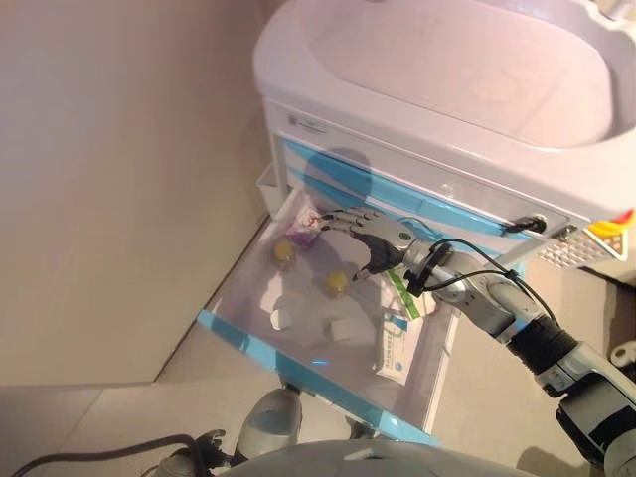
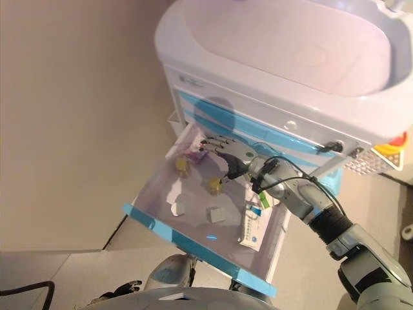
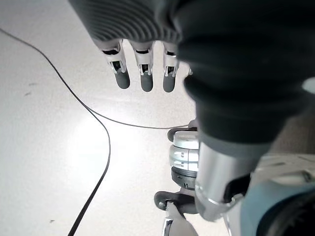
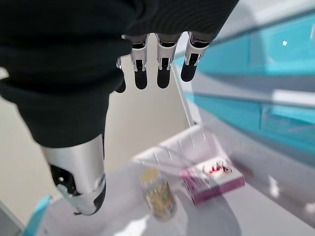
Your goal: Open the drawer and pick up the medicine
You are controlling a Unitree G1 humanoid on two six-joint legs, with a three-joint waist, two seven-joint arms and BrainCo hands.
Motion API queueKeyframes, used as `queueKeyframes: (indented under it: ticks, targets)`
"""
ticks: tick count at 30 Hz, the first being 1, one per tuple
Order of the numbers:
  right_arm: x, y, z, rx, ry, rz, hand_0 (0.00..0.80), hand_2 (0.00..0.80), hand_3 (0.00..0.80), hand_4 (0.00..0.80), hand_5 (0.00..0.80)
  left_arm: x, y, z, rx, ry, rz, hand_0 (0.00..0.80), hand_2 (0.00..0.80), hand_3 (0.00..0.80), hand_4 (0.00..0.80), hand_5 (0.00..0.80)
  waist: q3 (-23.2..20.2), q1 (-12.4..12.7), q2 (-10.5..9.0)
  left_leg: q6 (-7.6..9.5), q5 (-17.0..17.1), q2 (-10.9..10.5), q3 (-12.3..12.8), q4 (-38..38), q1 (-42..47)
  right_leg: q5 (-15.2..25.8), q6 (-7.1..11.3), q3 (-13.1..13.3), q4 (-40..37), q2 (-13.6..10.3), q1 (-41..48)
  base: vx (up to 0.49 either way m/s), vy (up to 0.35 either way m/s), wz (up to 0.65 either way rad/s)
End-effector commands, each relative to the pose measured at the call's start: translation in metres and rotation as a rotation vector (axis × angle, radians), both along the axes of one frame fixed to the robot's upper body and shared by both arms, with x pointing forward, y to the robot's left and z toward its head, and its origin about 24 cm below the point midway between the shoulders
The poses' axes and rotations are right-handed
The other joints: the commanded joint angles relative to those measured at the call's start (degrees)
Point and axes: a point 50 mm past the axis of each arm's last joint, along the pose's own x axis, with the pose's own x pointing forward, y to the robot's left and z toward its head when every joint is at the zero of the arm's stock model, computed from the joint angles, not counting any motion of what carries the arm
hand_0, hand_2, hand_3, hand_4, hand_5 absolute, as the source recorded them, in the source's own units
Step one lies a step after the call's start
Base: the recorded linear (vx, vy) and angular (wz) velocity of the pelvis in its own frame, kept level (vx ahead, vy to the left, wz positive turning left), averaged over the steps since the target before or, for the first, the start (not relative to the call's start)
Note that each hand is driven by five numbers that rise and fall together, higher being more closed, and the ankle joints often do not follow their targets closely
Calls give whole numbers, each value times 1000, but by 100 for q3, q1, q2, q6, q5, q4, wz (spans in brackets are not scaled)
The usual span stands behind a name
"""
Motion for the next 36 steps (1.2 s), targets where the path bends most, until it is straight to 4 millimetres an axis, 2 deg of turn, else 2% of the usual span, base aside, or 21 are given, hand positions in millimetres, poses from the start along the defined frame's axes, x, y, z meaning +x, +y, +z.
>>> queueKeyframes:
  ticks: [1, 4, 9, 22, 36]
  targets:
    - [5, 18, -3, -54, -41, 31, 0, 0, 0, 0, 0, -6, 16, 3, 29, 27, 27, 0, 0, 0, 0, 0, -89, 206, -179, 147, -723, -148, 76, 270, 165, 196, 130, 121, 339, -286, -262, 48, -2, 32]
    - [10, 15, -18, -119, -19, -1, 0, 0, 0, 0, 0, -10, 18, 3, 34, 36, 25, 0, 0, 0, 0, 0, -94, 318, -190, 142, -700, -147, -23, 238, 195, 160, 125, 46, 376, -301, -210, 41, -2, 21]
    - [13, 14, -30, -196, 10, -23, 0, 0, 0, 0, 0, -10, 20, 4, 38, 30, 19, 0, 0, 0, 0, 0, -86, 412, -211, 135, -661, -142, -125, 188, 221, 140, 140, -2, 430, -313, -193, 29, -8, 11]
    - [17, 13, -49, -281, 52, -60, 0, 0, 0, 0, 0, 0, 20, 6, 46, 3, -3, 0, 0, 0, 0, 0, -24, 467, -207, 115, -584, -131, -173, 79, 214, 181, 177, -38, 401, -346, -242, 6, -6, 5]
    - [29, -13, -71, -335, 121, -253, 0, 0, 0, 0, 0, 1, 13, 5, 35, 4, -37, 0, 0, 0, 0, 0, 40, 559, -105, 136, -546, -170, -241, 56, 183, 195, 196, -100, 403, -406, -288, 0, 4, 2]
